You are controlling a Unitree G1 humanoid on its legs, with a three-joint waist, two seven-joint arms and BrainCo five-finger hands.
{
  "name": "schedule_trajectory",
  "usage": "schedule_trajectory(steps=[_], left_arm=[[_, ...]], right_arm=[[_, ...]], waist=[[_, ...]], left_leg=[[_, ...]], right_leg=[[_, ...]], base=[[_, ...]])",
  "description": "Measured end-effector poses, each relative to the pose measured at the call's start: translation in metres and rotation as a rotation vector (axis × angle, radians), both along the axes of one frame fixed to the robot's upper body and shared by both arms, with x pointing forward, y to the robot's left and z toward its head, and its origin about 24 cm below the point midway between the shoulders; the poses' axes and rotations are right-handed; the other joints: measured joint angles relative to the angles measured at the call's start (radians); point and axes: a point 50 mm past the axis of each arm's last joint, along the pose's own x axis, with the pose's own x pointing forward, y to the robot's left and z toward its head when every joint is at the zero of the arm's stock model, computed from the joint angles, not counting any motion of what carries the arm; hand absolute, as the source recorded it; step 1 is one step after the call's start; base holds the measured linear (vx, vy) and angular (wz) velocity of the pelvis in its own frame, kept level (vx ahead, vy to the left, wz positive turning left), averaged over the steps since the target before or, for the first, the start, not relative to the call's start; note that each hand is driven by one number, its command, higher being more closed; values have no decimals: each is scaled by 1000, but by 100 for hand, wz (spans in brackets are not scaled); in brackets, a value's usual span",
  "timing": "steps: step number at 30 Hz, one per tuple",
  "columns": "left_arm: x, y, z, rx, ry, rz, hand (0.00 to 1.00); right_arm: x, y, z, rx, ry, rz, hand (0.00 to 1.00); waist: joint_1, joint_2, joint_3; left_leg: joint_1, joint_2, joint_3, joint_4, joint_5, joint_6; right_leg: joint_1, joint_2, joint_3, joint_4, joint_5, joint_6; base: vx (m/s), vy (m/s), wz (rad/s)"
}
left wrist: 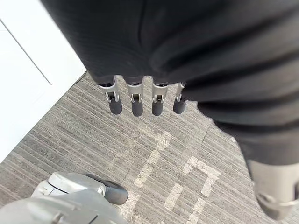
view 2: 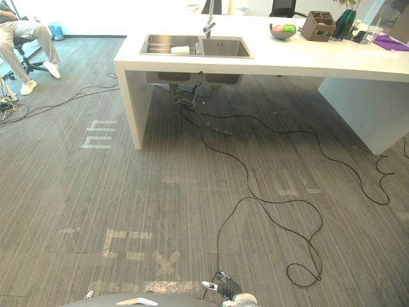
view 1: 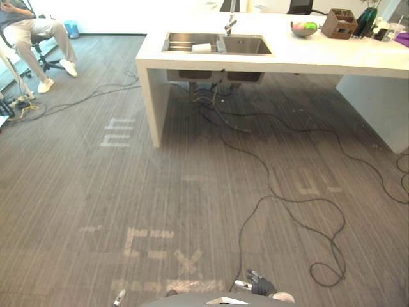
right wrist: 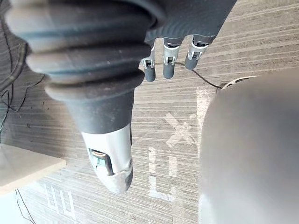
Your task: Walk over to the sink, pick up the cup, carry it to the dishwasher, place the cup inside the dishwasher, then close the dishwasher door
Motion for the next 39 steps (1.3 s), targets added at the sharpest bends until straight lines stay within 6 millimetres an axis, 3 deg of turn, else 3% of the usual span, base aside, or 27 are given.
schedule_trajectory(steps=[17, 19, 20, 22, 24, 25, 26, 28, 29, 31, 33, 34, 36, 37, 38, 39], left_arm=[[5, -2, 1, 4, -38, -22, 0], [4, -3, 0, 2, -36, -20, 0], [3, -2, 0, 5, -34, -20, 0], [4, -1, 1, 11, -42, -21, 0], [10, -1, 2, 11, -72, -12, 0], [13, -1, 3, 8, -88, 1, 0], [14, -1, 3, 3, -95, 18, 0], [15, 1, 3, 0, -100, 29, 0], [16, 1, 3, -3, -102, 30, 0], [17, 0, 3, -8, -102, 30, 0], [20, -3, 3, -17, -107, 80, 0], [22, -4, 2, -21, -111, 95, 0], [21, -7, 2, -24, -117, 137, 0], [21, -7, 2, -17, -118, 125, 0], [21, -9, 2, -10, -116, 110, 0], [18, -14, 1, -6, -110, 87, 0]], right_arm=[[16, 16, 4, 24, -86, 3, 0], [18, 18, 5, 31, -93, -6, 0], [19, 20, 6, 40, -101, -20, 0], [17, 20, 6, 36, -109, -49, 0], [20, 17, 8, 38, -117, -62, 0], [28, 13, 11, 40, -143, -108, 0], [22, 10, 9, 34, -121, -162, 0], [21, 10, 8, 41, -118, -196, 0], [20, 9, 8, 45, -120, -216, 0], [21, 5, 9, 47, -135, -246, 0], [22, 0, 13, 56, -176, -310, 0], [21, -1, 14, 56, -184, -319, 0], [22, -3, 20, 63, -234, -339, 0], [19, -3, 19, 67, -235, -354, 0], [15, -3, 19, 76, -239, -383, 0], [14, -7, 20, 68, -245, -403, 0]], waist=[[12, 1, 13], [12, -3, 21], [10, -7, 22], [12, -22, 21], [13, -20, 36], [6, -4, 70], [6, -9, 85], [6, -1, 81], [10, -1, 82], [8, 6, 87], [12, 16, 100], [13, 22, 111], [12, 33, 124], [13, 32, 123], [14, 41, 110], [13, 59, 90]], left_leg=[[39, 1, 15, 0, -11, -4], [50, -3, 7, 1, -25, 7], [58, -19, -6, 1, -36, 14], [71, -50, -11, 7, -60, 27], [77, -62, -21, 14, -66, 45], [98, -53, -39, 62, -77, 64], [94, -32, -46, 107, -112, 67], [100, -8, -65, 137, -147, 60], [105, 9, -71, 143, -164, 54], [94, 35, -73, 159, -195, 37], [97, 64, -89, 230, -276, 18], [110, 74, -91, 254, -304, 10], [171, 115, -112, 359, -441, -29], [196, 127, -117, 368, -469, -40], [247, 157, -125, 364, -506, -65], [261, 187, -122, 387, -501, -80]], right_leg=[[32, -3, 5, 10, -11, 2], [4, -19, 3, 111, -74, 12], [-30, -49, -4, 212, -135, 31], [-73, -108, -22, 346, -210, 102], [-179, -157, -16, 618, -205, 84], [-224, -168, -3, 755, -192, 44], [-236, -153, 7, 759, -235, 41], [-245, -124, -2, 673, -256, 36], [-281, -109, -9, 576, -246, 37], [-341, -94, -18, 388, -148, 43], [-390, -94, -16, 191, -4, 60], [-394, -93, -11, 179, 11, 60], [-385, -80, 39, 225, 8, 47], [-372, -76, 46, 247, -6, 32], [-367, -59, 51, 301, 34, 12], [-393, -46, 43, 404, 46, 4]], base=[[-4, -1, -2], [-32, 17, 12], [-6, 43, 32], [74, 53, 35], [111, 48, 26], [140, 33, 36], [126, 19, 36], [135, -13, 18], [278, -56, 6], [300, -79, 2], [347, -144, 16], [396, -196, 24], [477, -245, 36], [601, -325, 43], [663, -331, 41], [830, -419, 38]])
